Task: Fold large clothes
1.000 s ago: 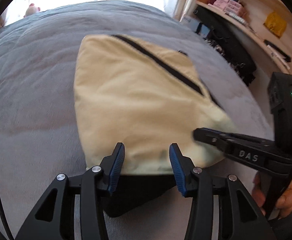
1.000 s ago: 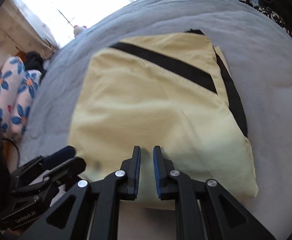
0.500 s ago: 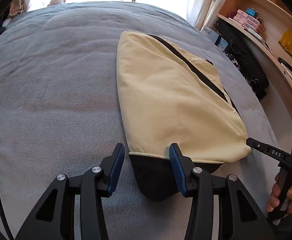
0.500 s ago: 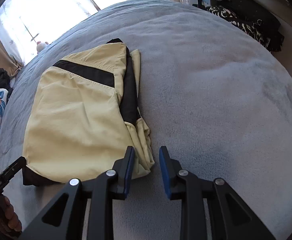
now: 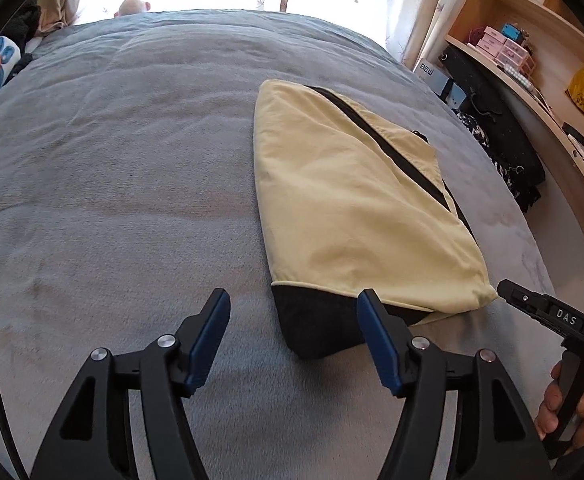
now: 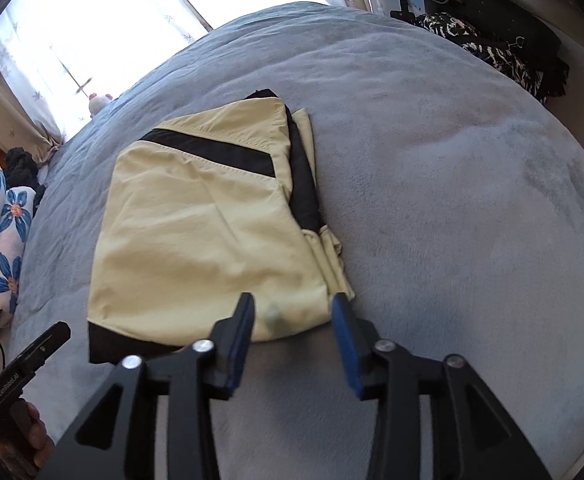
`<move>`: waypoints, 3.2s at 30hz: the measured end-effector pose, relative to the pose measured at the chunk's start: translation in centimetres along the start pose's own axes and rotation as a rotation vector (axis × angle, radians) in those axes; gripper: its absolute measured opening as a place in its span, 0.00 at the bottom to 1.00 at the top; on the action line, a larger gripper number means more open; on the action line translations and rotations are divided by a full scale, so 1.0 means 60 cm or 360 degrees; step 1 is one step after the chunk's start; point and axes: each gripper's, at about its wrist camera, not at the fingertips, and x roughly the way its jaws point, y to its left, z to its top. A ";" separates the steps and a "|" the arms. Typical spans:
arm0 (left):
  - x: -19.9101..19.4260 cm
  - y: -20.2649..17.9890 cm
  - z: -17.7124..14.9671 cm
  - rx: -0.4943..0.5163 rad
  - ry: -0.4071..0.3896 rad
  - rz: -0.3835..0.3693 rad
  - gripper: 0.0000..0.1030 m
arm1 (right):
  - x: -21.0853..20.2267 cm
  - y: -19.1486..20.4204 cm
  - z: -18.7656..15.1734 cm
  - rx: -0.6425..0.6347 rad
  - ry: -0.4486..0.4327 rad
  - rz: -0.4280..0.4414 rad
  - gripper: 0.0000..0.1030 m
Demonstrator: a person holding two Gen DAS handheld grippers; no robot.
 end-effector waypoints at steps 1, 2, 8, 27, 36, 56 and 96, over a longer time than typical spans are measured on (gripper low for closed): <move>-0.008 -0.002 -0.003 0.0006 -0.0007 0.0004 0.63 | -0.006 0.004 -0.005 0.0004 0.0001 0.0010 0.45; -0.015 -0.003 -0.007 0.0010 -0.0011 0.0013 0.63 | -0.011 0.008 -0.010 0.0005 0.0005 0.0020 0.47; -0.048 -0.006 -0.018 -0.0001 0.0011 0.0019 0.63 | -0.037 0.039 -0.036 -0.0045 0.0041 0.0037 0.52; -0.159 -0.010 -0.030 0.0023 -0.0055 -0.0131 0.86 | -0.137 0.132 -0.029 -0.0225 0.0030 0.0089 0.69; -0.159 -0.023 0.012 0.0049 -0.0079 -0.0160 0.86 | -0.143 0.130 0.036 -0.0299 0.0075 0.0149 0.70; 0.023 -0.014 0.070 -0.0063 0.0234 -0.0274 0.86 | -0.003 -0.057 0.130 0.0117 0.0261 0.0310 0.70; 0.238 0.006 0.112 -0.0173 0.0353 -0.0543 0.95 | 0.257 -0.031 0.186 -0.0140 0.0384 0.0810 0.69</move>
